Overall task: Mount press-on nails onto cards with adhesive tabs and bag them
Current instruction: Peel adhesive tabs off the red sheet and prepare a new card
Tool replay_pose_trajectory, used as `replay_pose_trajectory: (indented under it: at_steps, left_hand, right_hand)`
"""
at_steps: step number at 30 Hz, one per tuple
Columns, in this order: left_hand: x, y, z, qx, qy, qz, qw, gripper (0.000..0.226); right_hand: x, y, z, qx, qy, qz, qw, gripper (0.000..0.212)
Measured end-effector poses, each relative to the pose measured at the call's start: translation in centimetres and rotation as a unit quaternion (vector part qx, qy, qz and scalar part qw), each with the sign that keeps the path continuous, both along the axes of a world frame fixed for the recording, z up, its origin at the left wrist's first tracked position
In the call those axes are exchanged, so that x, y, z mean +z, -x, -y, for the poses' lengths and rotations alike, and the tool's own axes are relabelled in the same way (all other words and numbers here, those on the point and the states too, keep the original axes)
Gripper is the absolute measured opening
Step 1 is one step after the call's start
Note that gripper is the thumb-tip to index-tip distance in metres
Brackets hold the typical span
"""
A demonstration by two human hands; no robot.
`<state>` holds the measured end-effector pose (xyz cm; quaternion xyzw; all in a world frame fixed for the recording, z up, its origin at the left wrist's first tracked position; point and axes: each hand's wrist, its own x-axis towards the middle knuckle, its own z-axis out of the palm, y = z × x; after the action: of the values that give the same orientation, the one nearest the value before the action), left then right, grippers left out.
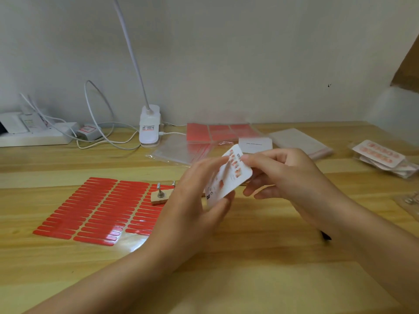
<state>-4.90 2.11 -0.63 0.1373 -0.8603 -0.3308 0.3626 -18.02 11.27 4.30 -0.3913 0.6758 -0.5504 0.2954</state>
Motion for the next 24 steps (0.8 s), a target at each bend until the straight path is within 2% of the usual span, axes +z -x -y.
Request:
replay_pose_trajectory:
  at_steps: [3, 4, 7, 9, 13, 18, 20, 22, 24]
  left_hand:
    - [0.1, -0.2, 0.2, -0.036, -0.042, -0.026, 0.998, 0.016]
    - [0.3, -0.3, 0.3, -0.045, -0.073, -0.028, 0.996, 0.014]
    - [1.1, -0.3, 0.5, -0.1, -0.23, -0.012, 0.968, 0.014]
    - [1.6, -0.4, 0.7, -0.113, -0.302, 0.01, 0.947, 0.024]
    - [2.3, -0.5, 1.0, -0.12, -0.323, 0.045, 0.938, 0.032]
    - [2.3, -0.5, 1.2, -0.093, -0.339, 0.037, 0.935, 0.043]
    - [2.2, -0.6, 1.5, -0.088, -0.368, 0.032, 0.925, 0.048]
    - [2.3, -0.6, 1.7, -0.098, -0.408, 0.032, 0.907, 0.051]
    - [2.2, -0.6, 1.9, -0.108, -0.435, 0.034, 0.893, 0.046]
  right_hand:
    - [0.0, 0.2, -0.3, -0.022, 0.015, -0.023, 0.999, 0.03]
    - [-0.1, 0.3, -0.4, -0.036, 0.029, -0.043, 0.998, 0.029]
    - [-0.2, 1.0, -0.8, -0.068, 0.06, -0.107, 0.99, 0.019]
    - [0.2, 1.3, -1.0, -0.05, 0.056, -0.128, 0.989, 0.01]
    - [0.6, 1.5, -1.3, 0.041, -0.01, -0.144, 0.989, 0.033]
    - [0.3, 1.9, -1.3, 0.059, -0.038, -0.079, 0.994, 0.007]
    - [0.1, 2.2, -1.5, 0.059, -0.035, -0.024, 0.997, 0.009]
    - [-0.1, 2.5, -1.7, 0.047, -0.02, 0.034, 0.998, 0.02]
    - [-0.4, 2.7, -2.1, 0.04, -0.013, 0.078, 0.996, 0.03]
